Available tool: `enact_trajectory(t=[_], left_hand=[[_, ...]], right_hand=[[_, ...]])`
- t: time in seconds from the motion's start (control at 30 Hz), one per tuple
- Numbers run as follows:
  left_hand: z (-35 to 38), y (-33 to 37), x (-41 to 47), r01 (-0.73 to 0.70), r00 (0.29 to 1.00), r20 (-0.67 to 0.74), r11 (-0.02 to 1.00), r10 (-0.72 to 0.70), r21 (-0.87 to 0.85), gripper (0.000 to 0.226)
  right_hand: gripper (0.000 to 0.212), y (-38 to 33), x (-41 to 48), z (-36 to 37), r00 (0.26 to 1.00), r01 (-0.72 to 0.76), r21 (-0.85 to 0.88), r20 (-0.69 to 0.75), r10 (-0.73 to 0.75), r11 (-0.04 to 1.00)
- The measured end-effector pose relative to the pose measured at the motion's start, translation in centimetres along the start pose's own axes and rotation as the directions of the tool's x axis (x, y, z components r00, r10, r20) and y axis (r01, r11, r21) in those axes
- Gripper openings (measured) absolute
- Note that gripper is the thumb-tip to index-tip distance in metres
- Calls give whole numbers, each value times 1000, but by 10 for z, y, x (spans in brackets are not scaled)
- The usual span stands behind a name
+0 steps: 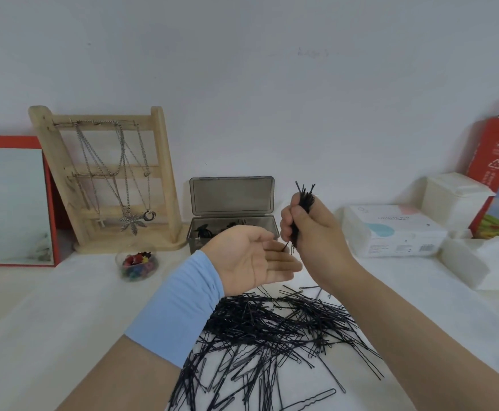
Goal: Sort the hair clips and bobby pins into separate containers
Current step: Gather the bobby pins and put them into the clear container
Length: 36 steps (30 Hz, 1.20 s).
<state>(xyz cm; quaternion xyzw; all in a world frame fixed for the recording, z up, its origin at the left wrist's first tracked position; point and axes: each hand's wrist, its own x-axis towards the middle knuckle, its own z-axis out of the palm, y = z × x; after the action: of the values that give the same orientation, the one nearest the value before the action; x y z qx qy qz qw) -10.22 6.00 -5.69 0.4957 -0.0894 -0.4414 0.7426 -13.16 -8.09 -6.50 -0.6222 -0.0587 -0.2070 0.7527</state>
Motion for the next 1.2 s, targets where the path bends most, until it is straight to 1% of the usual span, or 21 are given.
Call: enact_trajectory(t=[0.1,0.2,0.3,0.37,0.43,0.47,0.5,0.53,0.57,0.6,0.63,0.7,0.73,0.77,0.8,0.87,0.9,0.97,1.03,1.1,1.2], left_hand=[[-3,0,2,-12,999,-51,1000,11,-20,38],[-3,3,2,-46,999,12,985,49,-168,43],[-3,5,-1,-43,997,59,986,53,-164,46],[-6,6,-4,-1,997,74,998,6,-62,50],[-13,10,-5,13,999,-47,992,-7,128,51],[-15,12,-6,-19,987,-148,971,56,238,48],[-17,16,-5,-86,958,-233,939,170,333,44],[-20,19,-7,-188,913,-263,894,311,406,42],[-21,25,-3,-286,875,-230,839,425,463,41],[-20,27,-2,-343,856,-166,779,489,525,41],[-19,28,3,-347,860,-111,731,498,588,41],[-19,25,11,-249,884,-92,629,458,737,35],[-17,23,12,-253,873,-60,556,483,791,37],[-15,21,13,-295,849,-16,501,527,814,44],[-11,20,13,-320,825,-8,479,565,817,53],[-6,22,17,-299,791,-46,452,609,841,51],[-2,25,24,-227,793,-51,373,607,900,46],[5,23,37,-64,853,-34,169,521,984,41],[8,18,53,13,910,-24,30,414,999,34],[4,11,62,28,934,-3,-65,357,997,30],[-1,6,63,-7,911,67,-148,406,989,23]], right_hand=[[25,-4,-1,0,1000,-3,34,16,2,999],[27,-3,-1,-1,999,30,-38,37,-29,999],[23,0,-2,-1,998,14,-118,70,-6,993],[21,1,-1,-3,995,-24,-149,94,38,989],[23,-1,1,-5,989,-79,-89,116,89,993],[24,-2,2,-6,982,-125,-36,141,128,992],[24,-2,2,-8,969,-180,0,174,177,984],[24,-2,3,-9,951,-233,8,210,226,972],[24,-1,2,-11,932,-275,-9,244,269,961],[24,0,2,-12,913,-305,-36,273,303,952],[24,1,1,-12,894,-328,-63,301,331,943],[24,0,0,-14,863,-355,-115,341,373,928],[25,-3,1,-16,858,-356,-145,340,384,923],[25,-7,3,-20,865,-347,-179,317,388,921],[25,-11,7,-25,882,-329,-221,275,382,918],[25,-20,19,-39,930,-251,-371,165,330,894],[25,-24,27,-46,950,-201,-477,117,289,855],[26,-31,43,-57,973,-118,-673,69,220,731],[26,-33,58,-64,973,-67,-799,80,216,598],[25,-30,68,-67,954,-5,-893,130,269,451],[25,-23,73,-70,870,135,-967,220,441,218]])
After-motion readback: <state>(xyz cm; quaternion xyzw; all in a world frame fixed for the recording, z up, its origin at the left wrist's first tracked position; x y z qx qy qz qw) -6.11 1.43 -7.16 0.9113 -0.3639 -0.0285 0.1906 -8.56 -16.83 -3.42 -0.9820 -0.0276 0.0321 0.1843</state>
